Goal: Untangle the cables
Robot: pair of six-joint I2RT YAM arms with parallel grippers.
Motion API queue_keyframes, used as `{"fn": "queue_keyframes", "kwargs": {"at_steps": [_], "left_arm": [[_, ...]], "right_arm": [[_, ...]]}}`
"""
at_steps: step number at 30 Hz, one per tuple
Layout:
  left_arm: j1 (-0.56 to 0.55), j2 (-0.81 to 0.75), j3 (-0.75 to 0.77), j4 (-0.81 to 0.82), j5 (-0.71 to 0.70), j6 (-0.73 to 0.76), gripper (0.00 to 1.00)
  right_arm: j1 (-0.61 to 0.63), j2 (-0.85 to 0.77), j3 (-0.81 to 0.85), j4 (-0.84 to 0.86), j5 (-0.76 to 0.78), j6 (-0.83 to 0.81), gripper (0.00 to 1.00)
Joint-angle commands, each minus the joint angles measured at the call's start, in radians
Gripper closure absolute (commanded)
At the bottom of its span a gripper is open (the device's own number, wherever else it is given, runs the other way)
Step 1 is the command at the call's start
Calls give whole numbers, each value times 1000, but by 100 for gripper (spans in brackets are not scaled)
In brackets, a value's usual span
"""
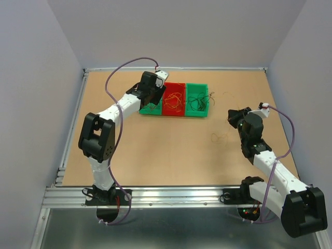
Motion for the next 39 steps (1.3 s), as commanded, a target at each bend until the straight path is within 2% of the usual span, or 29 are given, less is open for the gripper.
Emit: {"fn": "queue_keyframes", "kwargs": {"at_steps": [1, 5, 8, 10, 11, 12, 13, 15, 18, 23, 28, 35, 39], "left_arm": [[-5, -73, -29, 37, -57, 12, 30], [-5, -101, -50, 60, -58, 13, 29], [-20, -173, -116, 122, 30, 28, 29], [-52, -255, -196, 185, 164, 60, 19], [-64, -285, -227, 208, 208, 73, 13], [-77, -315, -259, 233, 318, 88, 5], [-98, -347, -292, 256, 372, 105, 2], [-115, -435, -388, 343, 499, 110, 1], [-127, -527, -501, 469, 613, 101, 1], [-127, -613, -606, 583, 722, 110, 1], [-127, -624, -627, 606, 851, 101, 1], [-179, -576, -711, 852, 861, 15, 1], [-233, -552, -715, 893, 845, 15, 1]], "right_arm": [[0, 1, 16, 68, -35, -40, 98], [0, -4, 21, 92, -103, -72, 98], [0, -2, 19, 146, -218, -103, 99], [2, 9, 27, 178, -270, -109, 99], [2, 12, 28, 194, -354, -107, 99], [2, 16, 25, 220, -396, -103, 99], [2, 16, 16, 250, -437, -101, 100], [8, 13, 7, 339, -541, -93, 99], [22, 12, 7, 447, -693, -99, 99], [83, -1, 15, 560, -844, -130, 99], [163, 15, 16, 629, -885, -135, 100], [267, 33, 13, 685, -826, -86, 99], [313, 58, 21, 692, -812, -99, 99]]}}
